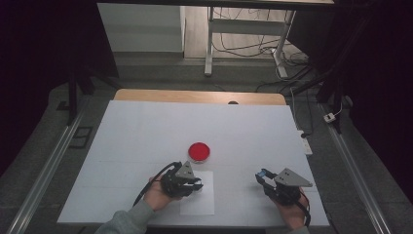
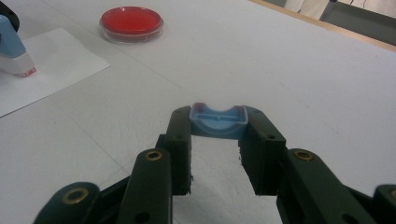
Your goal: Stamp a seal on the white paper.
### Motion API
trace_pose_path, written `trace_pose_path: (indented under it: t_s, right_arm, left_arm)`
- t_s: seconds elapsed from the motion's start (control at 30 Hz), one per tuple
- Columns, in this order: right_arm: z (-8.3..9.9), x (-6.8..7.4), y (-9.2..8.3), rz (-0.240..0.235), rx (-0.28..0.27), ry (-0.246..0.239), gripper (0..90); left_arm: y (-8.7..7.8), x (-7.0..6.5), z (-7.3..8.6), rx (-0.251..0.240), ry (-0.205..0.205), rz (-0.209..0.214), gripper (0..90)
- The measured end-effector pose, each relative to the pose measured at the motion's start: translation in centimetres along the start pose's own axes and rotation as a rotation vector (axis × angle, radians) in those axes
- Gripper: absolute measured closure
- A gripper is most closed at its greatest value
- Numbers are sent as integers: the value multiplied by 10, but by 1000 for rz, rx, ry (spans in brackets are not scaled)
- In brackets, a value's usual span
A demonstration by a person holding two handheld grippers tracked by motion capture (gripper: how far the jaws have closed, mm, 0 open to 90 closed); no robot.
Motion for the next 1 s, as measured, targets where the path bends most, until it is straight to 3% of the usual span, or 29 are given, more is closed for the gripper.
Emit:
trace_pose_path:
  t_s: [1.0]
  right_arm:
    - [0,0,1,1,4,-3,649]
  left_arm:
    - [0,-1,2,-18,5,-12,763]
Point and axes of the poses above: each handheld gripper's, and its own axes: y roughly forward along the jaws, z roughly out of its underside, x roughly to its left, the point moved 7 cm from there along y, roughly forward along the jaws, and after that the axes turned 12 degrees about -z, right-handed, at the moved point
